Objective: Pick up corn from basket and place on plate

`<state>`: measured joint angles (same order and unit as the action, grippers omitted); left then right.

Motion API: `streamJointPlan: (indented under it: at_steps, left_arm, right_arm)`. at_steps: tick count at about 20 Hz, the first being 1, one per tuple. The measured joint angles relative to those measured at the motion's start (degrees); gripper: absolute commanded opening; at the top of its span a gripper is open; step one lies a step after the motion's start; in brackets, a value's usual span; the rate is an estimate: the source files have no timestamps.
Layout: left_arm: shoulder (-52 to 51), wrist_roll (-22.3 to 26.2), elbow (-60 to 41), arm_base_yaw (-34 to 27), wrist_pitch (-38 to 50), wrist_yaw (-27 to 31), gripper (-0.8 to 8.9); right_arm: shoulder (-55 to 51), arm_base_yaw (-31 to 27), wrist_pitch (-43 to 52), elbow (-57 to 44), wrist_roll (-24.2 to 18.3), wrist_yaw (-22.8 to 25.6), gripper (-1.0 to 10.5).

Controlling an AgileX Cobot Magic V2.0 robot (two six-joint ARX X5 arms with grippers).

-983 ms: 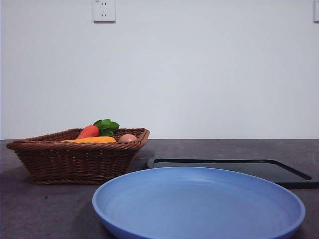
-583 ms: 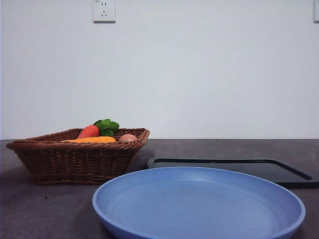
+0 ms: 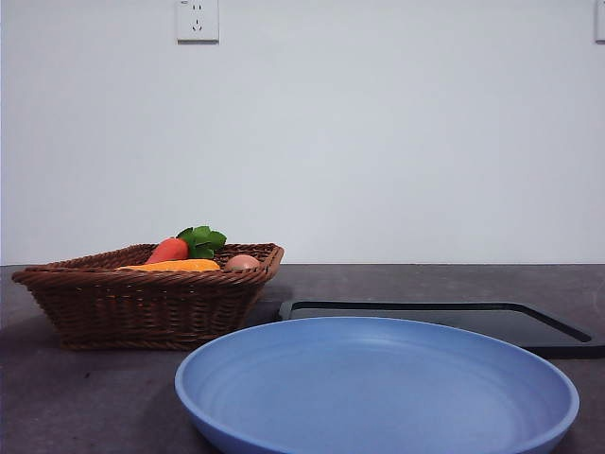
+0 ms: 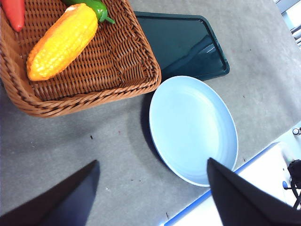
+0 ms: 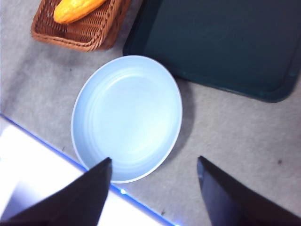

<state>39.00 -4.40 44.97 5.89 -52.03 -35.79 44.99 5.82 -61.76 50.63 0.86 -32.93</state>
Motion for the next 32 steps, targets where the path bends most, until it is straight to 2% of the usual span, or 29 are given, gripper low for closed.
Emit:
streamJointPlan:
  at_steps: [5, 14, 19, 23, 27, 30, 32]
  left_arm:
    - [0.0, 0.0, 0.0, 0.0, 0.5, 0.0, 3.9]
    - [0.0, 0.0, 0.0, 0.0, 0.5, 0.0, 3.9]
    - [0.0, 0.0, 0.0, 0.0, 0.5, 0.0, 3.9]
    - [0.0, 0.0, 0.0, 0.0, 0.5, 0.0, 3.89]
    - [0.0, 0.0, 0.0, 0.0, 0.5, 0.0, 3.89]
    - [0.0, 0.0, 0.0, 0.0, 0.5, 0.0, 3.89]
    - [0.0, 0.0, 0.0, 0.0, 0.5, 0.0, 3.89]
  right_arm:
    - [6.3, 3.7, 3.4, 0.0, 1.7, 0.0, 3.1]
    - [27.2, 10.2, 13.2, 0.0, 3.5, 3.2, 3.1]
    - [37.0, 13.0, 18.7, 0.0, 3.5, 3.4, 3.1]
    - [42.9, 14.5, 21.0, 0.0, 3.5, 6.6, 3.1]
    - [45.8, 15.2, 22.1, 0.0, 3.5, 7.0, 2.1]
    - [45.9, 16.0, 22.4, 0.0, 3.5, 7.1, 0.7]
    - [45.9, 16.3, 22.4, 0.0, 3.5, 7.2, 0.4]
